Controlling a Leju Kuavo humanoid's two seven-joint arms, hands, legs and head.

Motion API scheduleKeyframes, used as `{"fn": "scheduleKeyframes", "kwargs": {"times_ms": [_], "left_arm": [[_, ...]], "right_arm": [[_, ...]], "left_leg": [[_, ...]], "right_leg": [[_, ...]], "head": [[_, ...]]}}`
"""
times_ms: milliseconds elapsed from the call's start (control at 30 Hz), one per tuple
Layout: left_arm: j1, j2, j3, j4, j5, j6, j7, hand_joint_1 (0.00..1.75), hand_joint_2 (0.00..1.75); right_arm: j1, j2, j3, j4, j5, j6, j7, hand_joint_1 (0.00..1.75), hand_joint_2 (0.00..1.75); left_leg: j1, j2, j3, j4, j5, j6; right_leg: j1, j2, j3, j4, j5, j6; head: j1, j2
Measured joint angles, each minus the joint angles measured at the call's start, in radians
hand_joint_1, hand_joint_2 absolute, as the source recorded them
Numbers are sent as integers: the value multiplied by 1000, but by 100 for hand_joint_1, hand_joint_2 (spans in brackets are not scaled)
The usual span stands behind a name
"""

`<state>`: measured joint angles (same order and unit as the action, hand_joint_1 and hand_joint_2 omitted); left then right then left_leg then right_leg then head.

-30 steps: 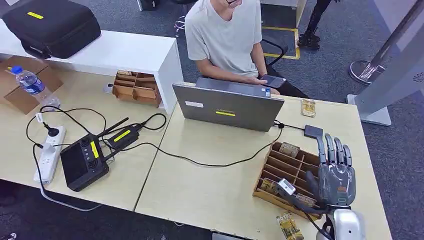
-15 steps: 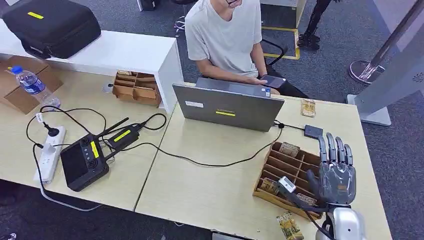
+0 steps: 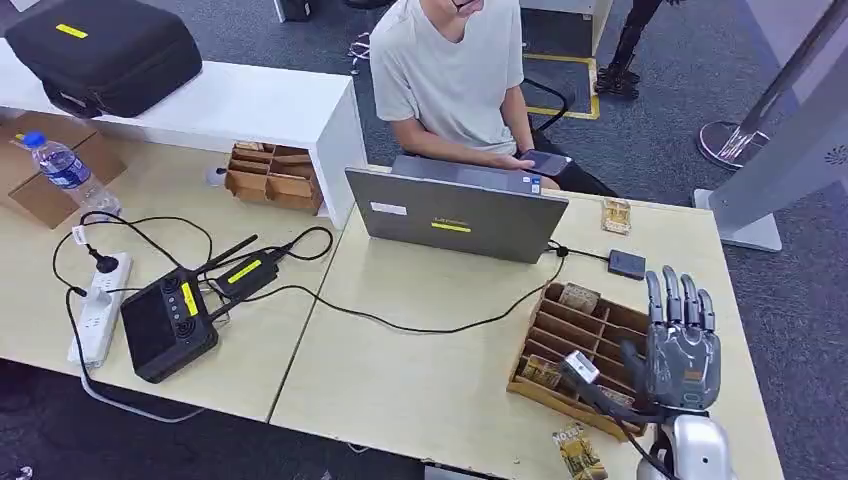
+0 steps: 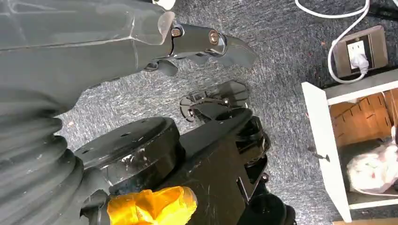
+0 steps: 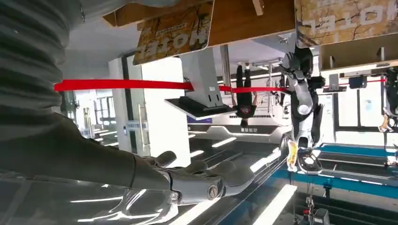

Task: Pass the card to the sensor for recognition and then transmit it.

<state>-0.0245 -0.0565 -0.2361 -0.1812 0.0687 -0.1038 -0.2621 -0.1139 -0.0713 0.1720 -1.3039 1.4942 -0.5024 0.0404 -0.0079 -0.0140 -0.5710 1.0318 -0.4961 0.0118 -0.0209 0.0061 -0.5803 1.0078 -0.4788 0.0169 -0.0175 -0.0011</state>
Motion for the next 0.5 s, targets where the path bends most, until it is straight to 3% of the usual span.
{"fn": "scheduleKeyframes", "kwargs": {"times_ms": [500], "left_arm": [[0,0,0,0,0,0,0,0,175]], "right_arm": [[0,0,-9,0,1,0,0,0,175]], "left_leg": [[0,0,0,0,0,0]], "right_leg": [[0,0,0,0,0,0]], "head": [[0,0]]}}
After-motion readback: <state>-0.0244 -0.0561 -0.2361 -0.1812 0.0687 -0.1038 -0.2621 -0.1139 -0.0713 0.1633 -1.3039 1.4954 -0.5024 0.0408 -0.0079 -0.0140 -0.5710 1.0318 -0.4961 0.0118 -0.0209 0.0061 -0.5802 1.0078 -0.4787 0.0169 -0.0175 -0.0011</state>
